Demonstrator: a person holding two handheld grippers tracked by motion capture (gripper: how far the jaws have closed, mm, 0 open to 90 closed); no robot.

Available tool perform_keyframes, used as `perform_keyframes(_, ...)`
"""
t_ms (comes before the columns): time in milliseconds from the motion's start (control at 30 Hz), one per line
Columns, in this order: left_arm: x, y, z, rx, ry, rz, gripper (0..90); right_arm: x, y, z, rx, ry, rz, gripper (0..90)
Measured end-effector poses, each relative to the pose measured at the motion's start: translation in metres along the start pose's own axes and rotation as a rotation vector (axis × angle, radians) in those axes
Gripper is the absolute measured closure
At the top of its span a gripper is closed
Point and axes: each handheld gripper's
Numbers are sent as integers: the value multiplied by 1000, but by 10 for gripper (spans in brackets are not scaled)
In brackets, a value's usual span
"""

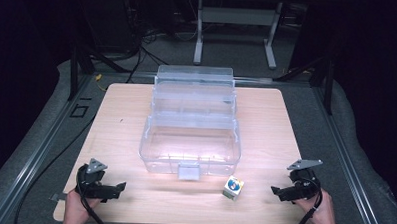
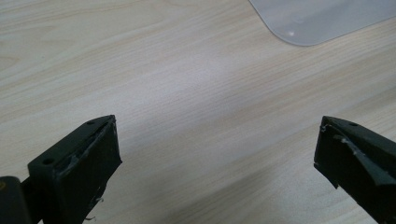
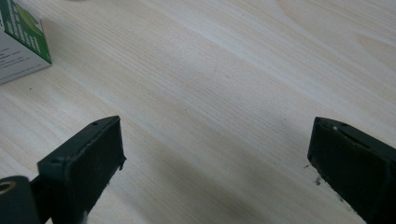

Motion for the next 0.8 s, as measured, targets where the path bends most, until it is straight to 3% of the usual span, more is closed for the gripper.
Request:
perform_keyframes(200, -1, 1, 1, 9, -7, -4, 4, -3, 4, -3, -12, 6, -38, 34)
perform_keyframes(500, 0, 2, 2, 15, -11, -5, 4, -7, 14, -17, -55, 22, -35, 34)
perform_keyframes(533, 0, 2, 2, 15, -11, -7, 5, -6, 17, -19, -64, 62, -22, 32)
perform_keyframes(567, -1, 2, 2, 16, -12, -9, 5, -8, 18, -22, -70, 28, -40, 30)
perform_keyframes(600, -2, 2, 3, 14, -15, -4, 5, -8, 20, -24, -77, 43, -49, 28)
perform_keyframes(800, -1, 2, 3, 16, -24, -6, 5, -9, 26, -34, -107, 34, -58, 20)
Point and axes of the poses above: each handheld gripper's, and its own axes: x roughly forward along the jaws, y roughly out of its top, z roughly to its right, and after that the axes turned 3 degrees about y, right-handed
